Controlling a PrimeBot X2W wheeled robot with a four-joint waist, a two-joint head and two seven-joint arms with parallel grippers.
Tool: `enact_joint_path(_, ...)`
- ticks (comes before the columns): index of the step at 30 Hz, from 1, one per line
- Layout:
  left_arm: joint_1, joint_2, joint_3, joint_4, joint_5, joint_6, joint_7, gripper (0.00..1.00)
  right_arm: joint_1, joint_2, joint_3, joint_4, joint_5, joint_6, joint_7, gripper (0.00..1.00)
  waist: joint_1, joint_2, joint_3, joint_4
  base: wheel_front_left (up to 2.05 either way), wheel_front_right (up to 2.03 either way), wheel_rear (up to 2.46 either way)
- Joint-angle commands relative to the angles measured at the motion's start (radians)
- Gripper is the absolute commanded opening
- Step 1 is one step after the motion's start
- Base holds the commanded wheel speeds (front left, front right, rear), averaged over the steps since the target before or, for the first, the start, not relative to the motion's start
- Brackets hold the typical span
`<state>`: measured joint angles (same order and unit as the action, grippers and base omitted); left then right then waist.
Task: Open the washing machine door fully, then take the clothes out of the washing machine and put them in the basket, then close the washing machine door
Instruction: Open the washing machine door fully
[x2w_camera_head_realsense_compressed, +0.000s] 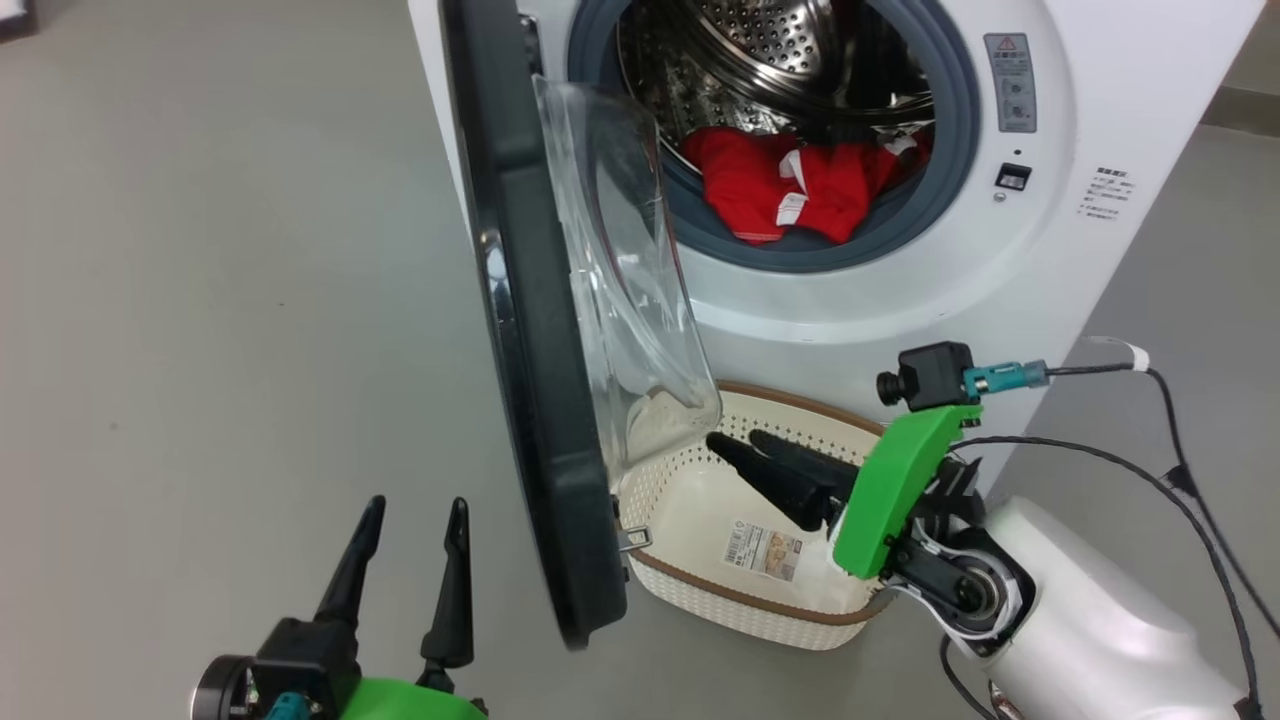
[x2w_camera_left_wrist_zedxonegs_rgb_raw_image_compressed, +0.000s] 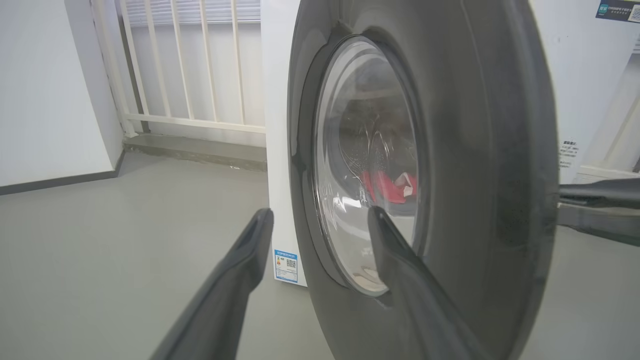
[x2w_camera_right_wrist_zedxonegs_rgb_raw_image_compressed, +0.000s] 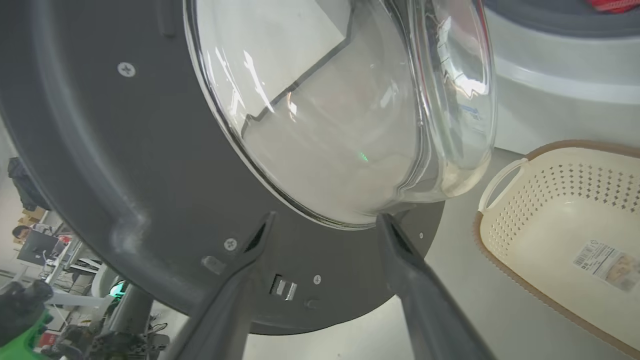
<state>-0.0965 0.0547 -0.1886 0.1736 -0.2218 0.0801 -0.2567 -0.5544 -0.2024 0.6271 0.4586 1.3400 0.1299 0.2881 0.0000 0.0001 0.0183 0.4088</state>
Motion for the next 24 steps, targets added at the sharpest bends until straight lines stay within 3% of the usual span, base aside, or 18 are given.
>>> enact_joint_path(1,-0.003,0.015,0.036,-0.033,-0.004,0.008,-0.005,1.0,0.005,-0.012,0.024,-0.028,-0.046,0.001,-0.055,1.0,0.0,-0.0001,-0.005,-0.014,0.0,0.0,0.0)
enact_joint_path(5,0.007,0.018,0.039,-0.042,-0.006,0.01,-0.005,1.0,0.013,-0.055,0.069,0.02,-0.192,0.001,-0.236,1.0,0.0,-0.0001,-0.017,-0.026,0.0,0.0,0.0)
enact_joint_path(11,0.029,0.026,0.057,-0.069,-0.01,0.016,-0.005,1.0,0.052,-0.052,0.078,0.123,-0.38,0.001,-0.484,1.0,0.0,-0.0001,-0.029,-0.047,0.0,0.0,0.0)
enact_joint_path(18,0.047,0.029,0.072,-0.096,-0.009,0.021,-0.005,1.0,0.07,-0.02,-0.003,0.181,-0.59,0.001,-0.547,1.0,0.0,-0.0001,-0.023,-0.071,0.0,0.0,0.0)
enact_joint_path(24,0.054,0.025,0.076,-0.113,-0.004,0.021,-0.005,1.0,0.163,0.039,-0.243,0.037,-0.863,0.001,-0.549,1.0,0.0,-0.0001,-0.024,-0.079,0.0,0.0,0.0)
